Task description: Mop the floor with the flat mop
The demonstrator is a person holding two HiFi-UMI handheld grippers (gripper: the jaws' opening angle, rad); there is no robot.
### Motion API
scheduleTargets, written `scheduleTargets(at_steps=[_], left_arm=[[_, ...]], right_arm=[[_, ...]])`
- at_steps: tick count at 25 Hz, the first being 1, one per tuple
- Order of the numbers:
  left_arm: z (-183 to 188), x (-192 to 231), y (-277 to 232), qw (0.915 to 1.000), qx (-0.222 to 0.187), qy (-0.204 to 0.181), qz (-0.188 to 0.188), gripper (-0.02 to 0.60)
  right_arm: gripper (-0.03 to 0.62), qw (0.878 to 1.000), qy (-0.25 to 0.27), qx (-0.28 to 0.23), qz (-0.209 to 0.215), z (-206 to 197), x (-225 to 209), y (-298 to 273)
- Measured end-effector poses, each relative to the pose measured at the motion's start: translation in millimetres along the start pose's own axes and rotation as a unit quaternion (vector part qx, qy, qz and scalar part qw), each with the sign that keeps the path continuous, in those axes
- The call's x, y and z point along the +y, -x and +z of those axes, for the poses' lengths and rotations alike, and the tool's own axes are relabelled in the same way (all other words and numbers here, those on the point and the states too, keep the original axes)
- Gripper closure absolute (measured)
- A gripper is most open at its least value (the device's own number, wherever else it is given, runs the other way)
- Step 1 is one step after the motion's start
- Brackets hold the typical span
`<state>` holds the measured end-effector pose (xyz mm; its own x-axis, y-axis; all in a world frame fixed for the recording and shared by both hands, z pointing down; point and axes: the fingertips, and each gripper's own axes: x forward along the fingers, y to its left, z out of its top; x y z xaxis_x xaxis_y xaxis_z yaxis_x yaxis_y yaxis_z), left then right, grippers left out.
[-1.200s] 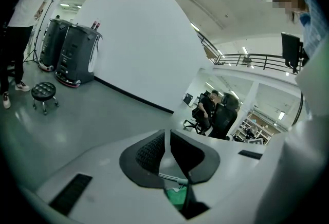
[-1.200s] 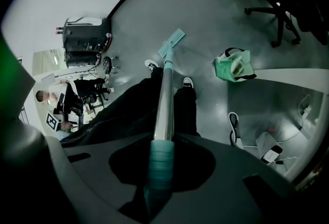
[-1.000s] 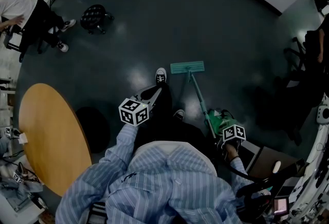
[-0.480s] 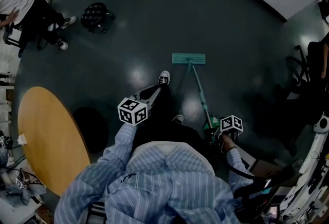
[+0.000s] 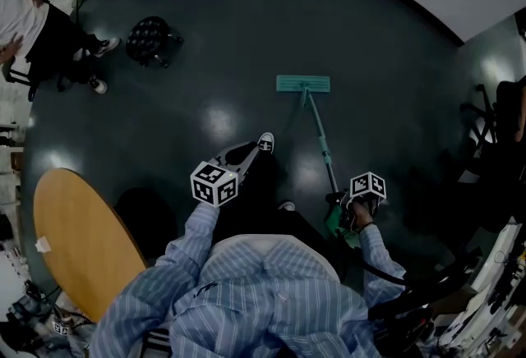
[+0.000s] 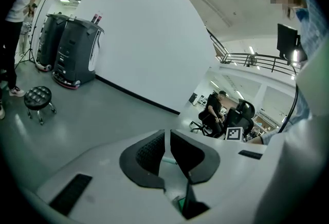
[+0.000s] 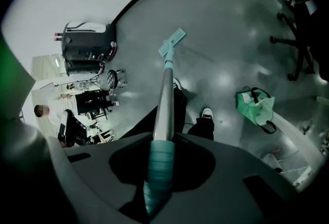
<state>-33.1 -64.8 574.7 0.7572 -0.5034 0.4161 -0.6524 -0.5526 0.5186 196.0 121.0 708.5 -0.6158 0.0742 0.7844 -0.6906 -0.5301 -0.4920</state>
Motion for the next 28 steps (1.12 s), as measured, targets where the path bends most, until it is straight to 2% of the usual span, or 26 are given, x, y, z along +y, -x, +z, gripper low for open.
scheduleTargets(at_steps=[13, 19, 24, 28], left_arm=[[71.1, 93.7, -71.8, 0.9990, 0.034, 0.029, -0.004, 0.546], [102.0, 135.8, -93.3, 0.9987, 0.029, 0.043, 0.002, 0.546], [111.7, 163.7, -100.3, 0.9982, 0.031, 0.050, 0.008, 0.546], [104.9, 184.7, -94.7, 0.9965, 0.032, 0.074, 0.023, 0.546]], right_arm=[[0.522, 1.000, 0.013, -0.010, -0.012, 206.9, 114.2, -12.9], [0.522, 0.999, 0.018, -0.020, -0.019, 311.9, 170.9, -18.4], [0.522, 0.998, 0.026, -0.043, -0.027, 399.0, 222.4, -21.5], [0.522, 0.998, 0.020, -0.054, -0.021, 456.0, 262.4, -29.5]])
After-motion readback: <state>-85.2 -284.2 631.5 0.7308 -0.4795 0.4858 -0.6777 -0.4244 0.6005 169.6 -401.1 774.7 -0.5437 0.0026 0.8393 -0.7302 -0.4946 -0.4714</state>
